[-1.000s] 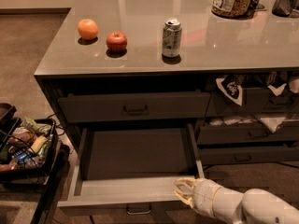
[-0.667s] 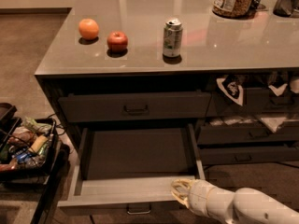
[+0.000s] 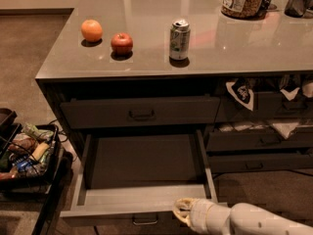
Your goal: Close middle drawer
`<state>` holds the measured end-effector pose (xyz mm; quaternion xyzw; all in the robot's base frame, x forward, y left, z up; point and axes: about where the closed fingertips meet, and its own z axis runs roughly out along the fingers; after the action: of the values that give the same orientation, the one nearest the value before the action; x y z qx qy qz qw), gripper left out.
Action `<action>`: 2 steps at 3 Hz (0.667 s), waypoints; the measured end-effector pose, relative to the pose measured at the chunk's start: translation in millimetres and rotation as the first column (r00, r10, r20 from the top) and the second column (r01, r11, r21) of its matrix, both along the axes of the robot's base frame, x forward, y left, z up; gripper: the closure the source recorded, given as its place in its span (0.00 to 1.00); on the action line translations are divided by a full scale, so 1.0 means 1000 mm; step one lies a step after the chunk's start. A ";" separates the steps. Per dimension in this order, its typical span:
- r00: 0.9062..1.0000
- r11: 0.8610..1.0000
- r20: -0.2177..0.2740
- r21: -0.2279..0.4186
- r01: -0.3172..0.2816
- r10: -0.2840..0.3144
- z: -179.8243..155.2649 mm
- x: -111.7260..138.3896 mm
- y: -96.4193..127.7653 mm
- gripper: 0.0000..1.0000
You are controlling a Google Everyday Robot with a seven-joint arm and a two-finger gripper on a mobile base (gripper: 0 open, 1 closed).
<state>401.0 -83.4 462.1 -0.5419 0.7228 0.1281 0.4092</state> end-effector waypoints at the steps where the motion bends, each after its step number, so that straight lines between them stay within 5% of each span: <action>1: 0.999 0.999 -0.020 0.006 0.045 -0.044 -0.024 -0.018 0.005 1.00; 2: 0.999 0.999 -0.020 0.005 0.047 -0.047 -0.025 -0.017 0.005 1.00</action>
Offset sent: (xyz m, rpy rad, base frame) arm -0.0162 0.0056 -0.0207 0.0059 0.0181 -0.0303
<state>384.1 -78.5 437.4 -0.5222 0.7390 0.1258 0.4066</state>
